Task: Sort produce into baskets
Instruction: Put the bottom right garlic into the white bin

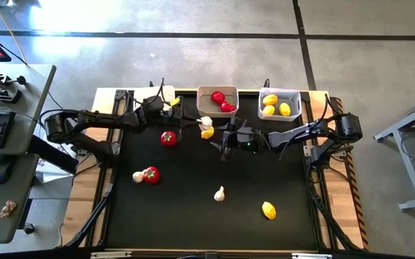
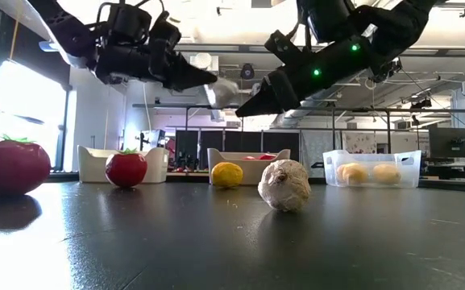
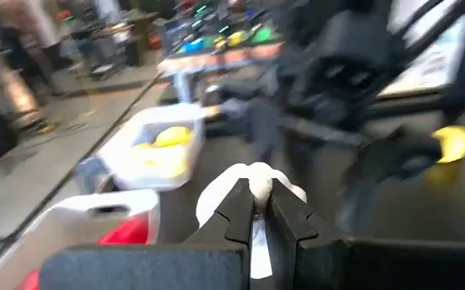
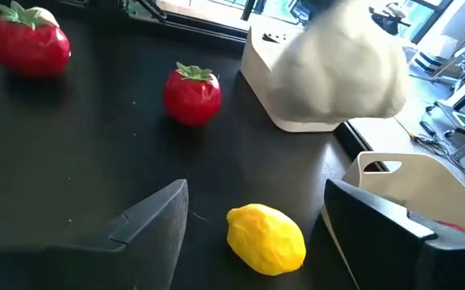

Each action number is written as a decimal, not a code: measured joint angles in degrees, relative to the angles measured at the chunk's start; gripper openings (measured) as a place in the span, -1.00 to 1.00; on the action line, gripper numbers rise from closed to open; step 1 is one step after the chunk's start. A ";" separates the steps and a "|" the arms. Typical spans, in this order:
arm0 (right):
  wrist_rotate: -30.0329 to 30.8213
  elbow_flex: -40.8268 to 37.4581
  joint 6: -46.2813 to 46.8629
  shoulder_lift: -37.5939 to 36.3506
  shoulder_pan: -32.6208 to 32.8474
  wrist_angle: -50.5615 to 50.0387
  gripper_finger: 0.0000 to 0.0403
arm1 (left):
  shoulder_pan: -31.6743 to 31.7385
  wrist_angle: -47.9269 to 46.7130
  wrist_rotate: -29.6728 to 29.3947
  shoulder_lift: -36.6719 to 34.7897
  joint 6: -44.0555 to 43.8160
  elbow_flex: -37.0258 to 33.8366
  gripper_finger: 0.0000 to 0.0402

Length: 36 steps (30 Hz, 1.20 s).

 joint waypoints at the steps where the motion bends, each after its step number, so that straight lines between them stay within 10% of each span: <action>1: 0.00 0.00 0.00 0.00 0.00 0.05 0.40 | 0.55 -0.93 -1.30 -0.56 0.73 -0.25 -1.00; 17: -0.62 0.02 3.68 0.13 -2.03 0.14 0.40 | 12.19 -14.74 -30.20 -18.77 2.23 -6.79 -1.00; 36: -0.85 0.04 4.05 0.17 -1.99 0.64 0.40 | 23.40 -37.68 -33.56 -9.90 -3.35 0.22 -1.00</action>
